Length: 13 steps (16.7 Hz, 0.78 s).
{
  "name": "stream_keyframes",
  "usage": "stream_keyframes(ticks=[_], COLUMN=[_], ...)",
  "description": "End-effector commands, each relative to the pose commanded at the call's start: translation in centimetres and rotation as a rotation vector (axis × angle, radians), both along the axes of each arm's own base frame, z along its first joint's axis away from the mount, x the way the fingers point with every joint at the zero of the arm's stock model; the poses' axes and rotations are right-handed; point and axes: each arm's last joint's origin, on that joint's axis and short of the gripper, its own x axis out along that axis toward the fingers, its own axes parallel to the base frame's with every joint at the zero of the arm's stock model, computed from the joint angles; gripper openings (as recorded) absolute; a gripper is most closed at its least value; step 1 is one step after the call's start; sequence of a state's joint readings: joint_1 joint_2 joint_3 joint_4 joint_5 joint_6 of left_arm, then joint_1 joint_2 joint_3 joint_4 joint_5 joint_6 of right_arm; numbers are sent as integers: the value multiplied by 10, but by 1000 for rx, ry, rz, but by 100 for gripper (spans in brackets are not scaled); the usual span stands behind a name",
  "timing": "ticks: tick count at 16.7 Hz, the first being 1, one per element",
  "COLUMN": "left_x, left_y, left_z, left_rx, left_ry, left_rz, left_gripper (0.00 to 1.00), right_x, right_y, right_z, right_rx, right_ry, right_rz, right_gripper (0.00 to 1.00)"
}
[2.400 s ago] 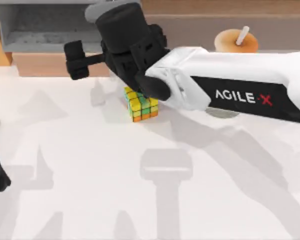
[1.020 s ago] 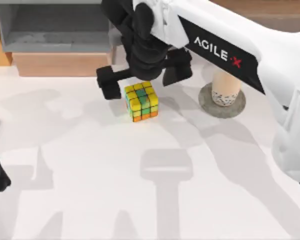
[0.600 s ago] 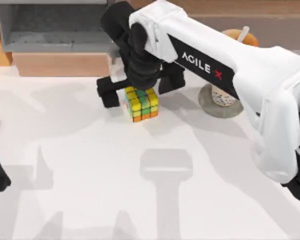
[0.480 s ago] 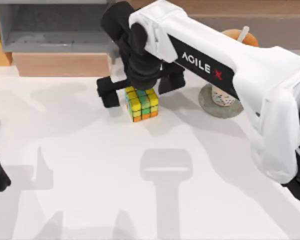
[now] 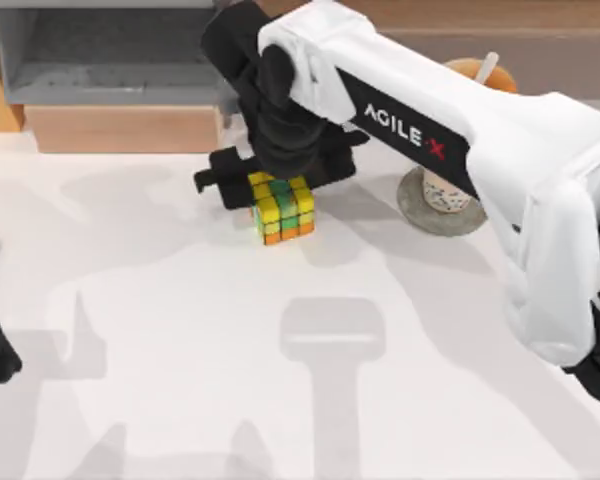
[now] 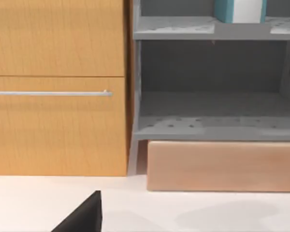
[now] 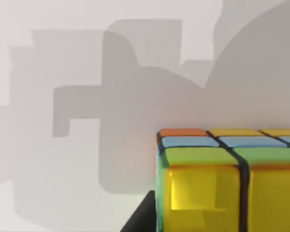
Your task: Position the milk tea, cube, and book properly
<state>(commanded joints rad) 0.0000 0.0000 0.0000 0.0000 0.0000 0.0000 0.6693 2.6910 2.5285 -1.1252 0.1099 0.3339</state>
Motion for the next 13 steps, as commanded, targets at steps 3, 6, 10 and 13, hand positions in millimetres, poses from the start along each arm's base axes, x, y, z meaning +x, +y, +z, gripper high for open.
stream_keyframes(ticks=[3,6,10,13], left_x=[0,0,0,0], left_y=[0,0,0,0], left_z=[0,0,0,0], left_rx=[0,0,0,0], left_ry=[0,0,0,0], left_rz=[0,0,0,0], left_gripper=[100,100,100,100], right_x=[0,0,0,0], right_y=[0,0,0,0], right_z=[0,0,0,0], right_rx=[0,0,0,0], right_ry=[0,0,0,0], right_rz=[0,0,0,0], right_gripper=[25,2,0,0])
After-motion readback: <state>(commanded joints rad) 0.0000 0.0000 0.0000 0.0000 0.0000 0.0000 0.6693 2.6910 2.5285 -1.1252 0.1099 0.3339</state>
